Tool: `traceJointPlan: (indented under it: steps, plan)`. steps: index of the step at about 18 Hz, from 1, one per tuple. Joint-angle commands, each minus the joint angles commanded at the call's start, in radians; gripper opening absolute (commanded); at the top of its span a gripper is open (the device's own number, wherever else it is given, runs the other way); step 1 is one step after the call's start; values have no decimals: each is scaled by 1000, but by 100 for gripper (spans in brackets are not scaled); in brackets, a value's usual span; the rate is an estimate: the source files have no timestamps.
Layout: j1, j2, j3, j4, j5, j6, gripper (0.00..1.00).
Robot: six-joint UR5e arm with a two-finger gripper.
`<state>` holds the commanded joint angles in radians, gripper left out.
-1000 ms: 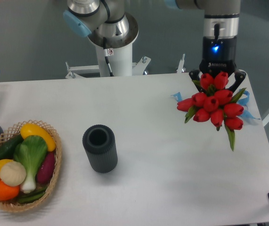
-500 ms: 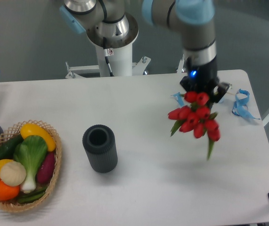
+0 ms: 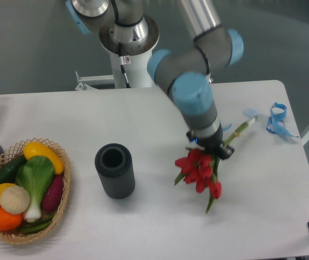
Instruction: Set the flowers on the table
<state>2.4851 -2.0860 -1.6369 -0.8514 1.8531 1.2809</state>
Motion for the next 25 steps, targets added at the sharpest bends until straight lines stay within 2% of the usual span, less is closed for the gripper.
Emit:
traceJointPlan:
  steps: [4, 5, 6, 7, 8, 9, 14, 16, 18, 19, 20, 22, 23, 25]
  plan:
    - [-8, -32, 26, 0, -5, -2, 28]
    - [-8, -32, 25, 0, -5, -2, 36]
    - [-8, -32, 25, 0, -5, -2, 52]
    - [-8, -28, 25, 0, -3, -2, 75]
    - [-8, -22, 26, 3, -3, 5, 93]
    - [-8, -14, 26, 5, -3, 2, 100]
    - [-9, 70, 29, 34, 5, -12, 100]
    - [4, 110, 51, 34, 5, -8, 100]
    - [41, 155, 83, 5, -6, -3, 100]
    - [58, 176, 110, -44, -15, 0, 100]
    - [92, 185, 144, -119, -64, 12, 100]
    - [144, 216, 198, -227, -141, 81, 100]
    - [168, 228, 215, -270, -170, 125, 100]
    - [231, 256, 229, -319, -219, 240, 100]
